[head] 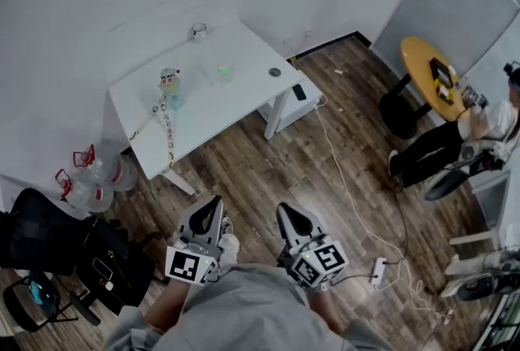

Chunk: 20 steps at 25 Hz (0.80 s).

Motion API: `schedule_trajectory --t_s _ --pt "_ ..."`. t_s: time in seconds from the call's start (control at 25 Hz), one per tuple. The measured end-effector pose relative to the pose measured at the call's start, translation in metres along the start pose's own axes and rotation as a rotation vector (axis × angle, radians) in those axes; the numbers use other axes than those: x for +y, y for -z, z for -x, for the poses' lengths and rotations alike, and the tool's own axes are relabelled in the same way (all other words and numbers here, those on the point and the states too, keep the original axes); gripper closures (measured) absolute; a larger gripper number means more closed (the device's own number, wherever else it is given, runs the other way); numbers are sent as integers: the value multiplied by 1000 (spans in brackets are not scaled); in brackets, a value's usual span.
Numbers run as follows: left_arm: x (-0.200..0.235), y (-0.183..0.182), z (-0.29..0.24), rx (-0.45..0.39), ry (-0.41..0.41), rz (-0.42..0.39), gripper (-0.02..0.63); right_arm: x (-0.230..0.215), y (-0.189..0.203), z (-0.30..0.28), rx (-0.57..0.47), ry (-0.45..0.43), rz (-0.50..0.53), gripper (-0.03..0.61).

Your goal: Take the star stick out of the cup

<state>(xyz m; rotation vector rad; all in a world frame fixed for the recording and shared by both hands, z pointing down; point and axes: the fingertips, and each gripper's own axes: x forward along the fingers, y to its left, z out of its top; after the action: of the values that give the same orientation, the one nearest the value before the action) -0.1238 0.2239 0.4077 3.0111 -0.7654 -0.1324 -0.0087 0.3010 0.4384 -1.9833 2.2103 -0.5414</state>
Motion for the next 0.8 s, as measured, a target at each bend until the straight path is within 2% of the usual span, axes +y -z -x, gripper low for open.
schedule_trajectory --t_s 0.32,0.8 --pt "41 12 -49 41 24 27 584 -22 -8 -61 49 30 8 543" --pt "100 7 -92 12 59 32 584 -32 -22 -121 40 60 18 543"
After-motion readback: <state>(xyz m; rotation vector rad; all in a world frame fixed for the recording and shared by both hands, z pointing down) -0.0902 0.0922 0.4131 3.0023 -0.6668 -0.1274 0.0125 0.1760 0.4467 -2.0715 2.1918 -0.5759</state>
